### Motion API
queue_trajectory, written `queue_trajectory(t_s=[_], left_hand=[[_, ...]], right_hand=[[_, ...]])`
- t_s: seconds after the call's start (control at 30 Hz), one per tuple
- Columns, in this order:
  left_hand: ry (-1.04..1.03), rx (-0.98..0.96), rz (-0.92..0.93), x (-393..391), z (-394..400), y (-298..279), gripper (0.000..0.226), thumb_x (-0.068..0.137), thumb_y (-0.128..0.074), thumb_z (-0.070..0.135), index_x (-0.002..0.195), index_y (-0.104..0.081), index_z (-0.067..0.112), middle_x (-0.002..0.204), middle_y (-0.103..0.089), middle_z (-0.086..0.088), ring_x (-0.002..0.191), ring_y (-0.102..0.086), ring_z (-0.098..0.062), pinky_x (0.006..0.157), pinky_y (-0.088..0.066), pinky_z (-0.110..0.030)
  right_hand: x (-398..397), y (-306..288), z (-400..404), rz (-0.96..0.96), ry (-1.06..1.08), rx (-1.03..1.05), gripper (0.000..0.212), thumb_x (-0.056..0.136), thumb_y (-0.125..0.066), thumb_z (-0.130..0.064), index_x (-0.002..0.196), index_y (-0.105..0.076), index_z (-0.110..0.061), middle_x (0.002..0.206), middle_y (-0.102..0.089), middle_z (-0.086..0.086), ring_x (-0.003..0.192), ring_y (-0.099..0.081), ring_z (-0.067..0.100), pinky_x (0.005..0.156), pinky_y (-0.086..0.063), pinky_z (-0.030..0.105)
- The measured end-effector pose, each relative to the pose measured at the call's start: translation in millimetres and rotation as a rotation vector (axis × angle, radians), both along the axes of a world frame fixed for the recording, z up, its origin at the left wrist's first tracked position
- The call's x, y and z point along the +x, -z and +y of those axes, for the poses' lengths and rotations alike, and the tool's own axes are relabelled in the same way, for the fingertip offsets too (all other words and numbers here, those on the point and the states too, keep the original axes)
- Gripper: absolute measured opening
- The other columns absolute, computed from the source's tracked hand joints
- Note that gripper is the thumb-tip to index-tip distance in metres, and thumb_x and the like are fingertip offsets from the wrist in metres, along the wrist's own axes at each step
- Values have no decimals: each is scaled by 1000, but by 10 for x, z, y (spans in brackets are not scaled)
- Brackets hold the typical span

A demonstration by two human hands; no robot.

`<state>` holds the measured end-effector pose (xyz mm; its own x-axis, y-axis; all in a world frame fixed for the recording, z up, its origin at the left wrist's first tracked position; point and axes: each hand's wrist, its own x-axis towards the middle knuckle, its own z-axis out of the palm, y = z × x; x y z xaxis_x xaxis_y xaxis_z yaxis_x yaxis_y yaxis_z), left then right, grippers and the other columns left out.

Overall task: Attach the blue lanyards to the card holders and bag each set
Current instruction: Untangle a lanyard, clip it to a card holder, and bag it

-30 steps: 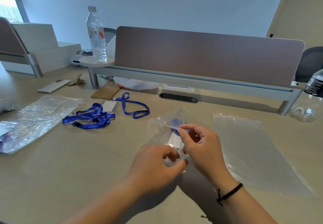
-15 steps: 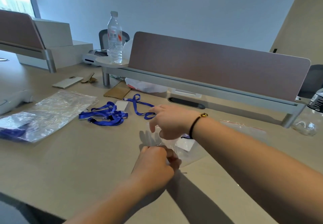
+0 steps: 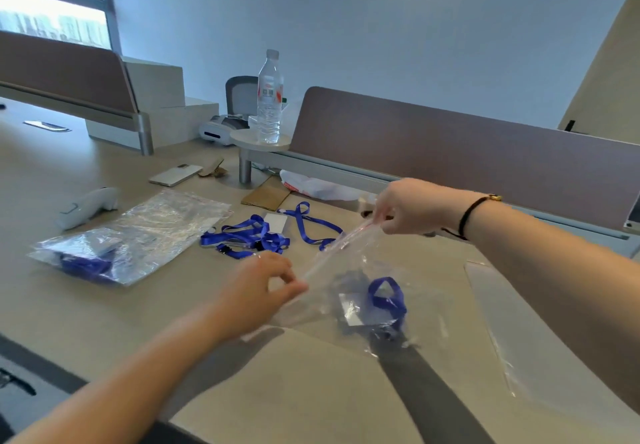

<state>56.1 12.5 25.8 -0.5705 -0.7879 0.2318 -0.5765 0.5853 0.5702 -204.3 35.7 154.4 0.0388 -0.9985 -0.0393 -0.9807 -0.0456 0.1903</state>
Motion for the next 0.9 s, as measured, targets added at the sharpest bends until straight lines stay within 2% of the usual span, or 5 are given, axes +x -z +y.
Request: queue_trajectory(t_s=[0.13, 0.27, 0.43, 0.63, 0.9], left_hand=[[-36, 41, 201, 119, -171, -548, 12, 89, -71, 34, 87, -77, 23, 80, -76, 5, 72, -70, -11, 75, -59, -29], [10, 95, 526, 82, -215, -997, 6, 84, -79, 13, 87, -73, 12, 76, -77, -5, 71, -74, -17, 79, -63, -43], [64, 99, 716, -41, -134, -1472, 32, 88, -74, 6, 109, -59, 23, 82, -75, -7, 75, -76, -19, 62, -61, -27], [66, 144, 827, -178, -63, -1404, 18, 87, -75, 7, 101, -68, 16, 74, -74, 0, 60, -71, -15, 53, -57, -23], [-130, 75, 922, -306, -100, -1078, 10, 83, -81, 24, 85, -75, 16, 75, -76, -5, 47, -63, -15, 51, -56, -26]], right_hand=[[-118, -277, 356, -303, -34, -164, 10, 87, -76, -31, 90, -80, -24, 83, -73, -12, 78, -66, 6, 72, -55, 23], [-207, -495, 719, -632, -52, -353, 3, 82, -82, -23, 84, -79, -23, 78, -76, -5, 74, -69, 8, 74, -57, 25], [-306, -517, 996, -1172, -21, -521, 32, 79, -83, -15, 109, -73, -19, 84, -71, 5, 77, -68, 16, 78, -59, 30], [-279, -161, 1100, -1501, 74, -538, 5, 82, -77, -10, 87, -76, -9, 84, -73, 9, 78, -67, 20, 73, -59, 29], [-85, 162, 1043, -1944, 100, -580, 25, 80, -79, -19, 99, -69, -6, 109, -73, 16, 85, -51, 37, 84, -50, 46]])
